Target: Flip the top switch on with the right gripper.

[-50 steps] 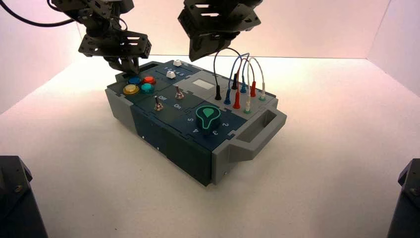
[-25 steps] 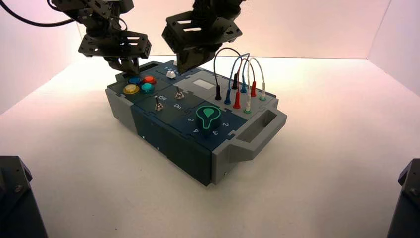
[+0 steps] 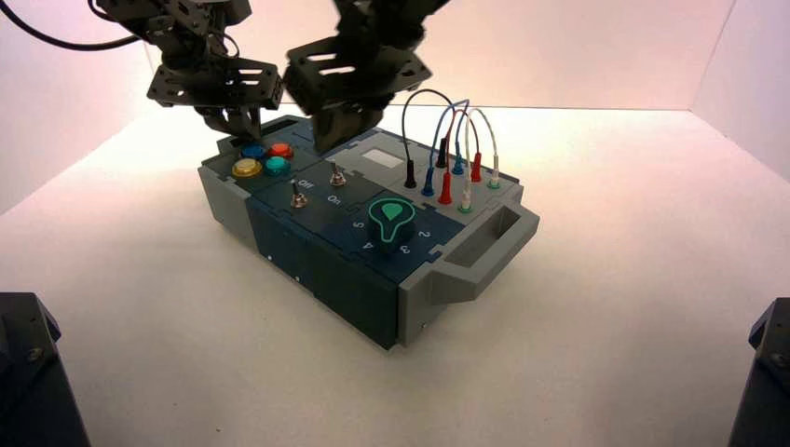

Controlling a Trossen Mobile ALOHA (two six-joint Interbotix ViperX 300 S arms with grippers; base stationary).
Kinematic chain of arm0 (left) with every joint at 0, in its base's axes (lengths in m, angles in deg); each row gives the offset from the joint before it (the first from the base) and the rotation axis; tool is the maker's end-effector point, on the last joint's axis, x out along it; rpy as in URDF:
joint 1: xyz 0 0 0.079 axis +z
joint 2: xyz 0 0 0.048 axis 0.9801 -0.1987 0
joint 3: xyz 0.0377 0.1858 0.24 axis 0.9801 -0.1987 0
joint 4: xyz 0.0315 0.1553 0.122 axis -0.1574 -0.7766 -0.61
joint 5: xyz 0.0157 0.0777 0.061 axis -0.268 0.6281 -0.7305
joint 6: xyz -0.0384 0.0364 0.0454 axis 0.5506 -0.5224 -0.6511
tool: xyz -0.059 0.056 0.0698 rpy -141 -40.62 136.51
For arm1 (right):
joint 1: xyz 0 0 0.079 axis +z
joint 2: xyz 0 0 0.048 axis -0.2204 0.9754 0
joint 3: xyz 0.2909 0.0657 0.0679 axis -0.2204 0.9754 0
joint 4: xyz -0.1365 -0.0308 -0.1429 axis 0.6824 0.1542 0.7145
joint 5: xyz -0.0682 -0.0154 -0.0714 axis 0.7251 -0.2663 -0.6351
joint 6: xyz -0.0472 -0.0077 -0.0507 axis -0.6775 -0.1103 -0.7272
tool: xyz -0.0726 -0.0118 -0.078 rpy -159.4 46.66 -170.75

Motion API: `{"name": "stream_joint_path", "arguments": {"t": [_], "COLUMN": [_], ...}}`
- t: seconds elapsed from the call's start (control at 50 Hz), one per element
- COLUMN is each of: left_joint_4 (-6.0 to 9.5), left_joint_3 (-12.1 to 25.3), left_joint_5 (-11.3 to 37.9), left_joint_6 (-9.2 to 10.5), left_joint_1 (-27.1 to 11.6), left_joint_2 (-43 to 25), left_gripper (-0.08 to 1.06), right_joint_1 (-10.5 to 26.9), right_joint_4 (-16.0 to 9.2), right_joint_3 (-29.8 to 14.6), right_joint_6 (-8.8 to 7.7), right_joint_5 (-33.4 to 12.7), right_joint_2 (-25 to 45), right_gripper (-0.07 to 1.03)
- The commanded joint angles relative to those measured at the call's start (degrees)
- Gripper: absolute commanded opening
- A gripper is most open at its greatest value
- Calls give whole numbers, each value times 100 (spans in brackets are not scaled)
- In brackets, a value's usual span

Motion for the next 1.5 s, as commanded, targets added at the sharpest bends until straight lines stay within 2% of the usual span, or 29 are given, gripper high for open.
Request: {"name": "stream_joint_path", "arguments": {"t": [0.02, 0.72, 1.04, 1.5], "left_joint_4": [0, 0, 0, 0], "left_joint_3": [18, 18, 18, 18], "left_joint_5": [35, 88, 105, 105], "left_joint_6": [9, 0, 0, 0], "left_joint_1": [-53, -44, -44, -44], "left_joint_2": [132, 141, 149, 149], "left_gripper": [-3, -3, -3, -3], "right_joint_1": [70, 26, -176, -185], "right_joint_4": [44, 343, 360, 360], "right_joint_3": [-272, -404, -369, -360], "right_joint_6": [-26, -26, 0, 9], "right_joint_5": [-79, -26, -9, -18], "right_joint_2": [44, 62, 53, 132], "right_gripper": [-2, -2, -2, -2]}}
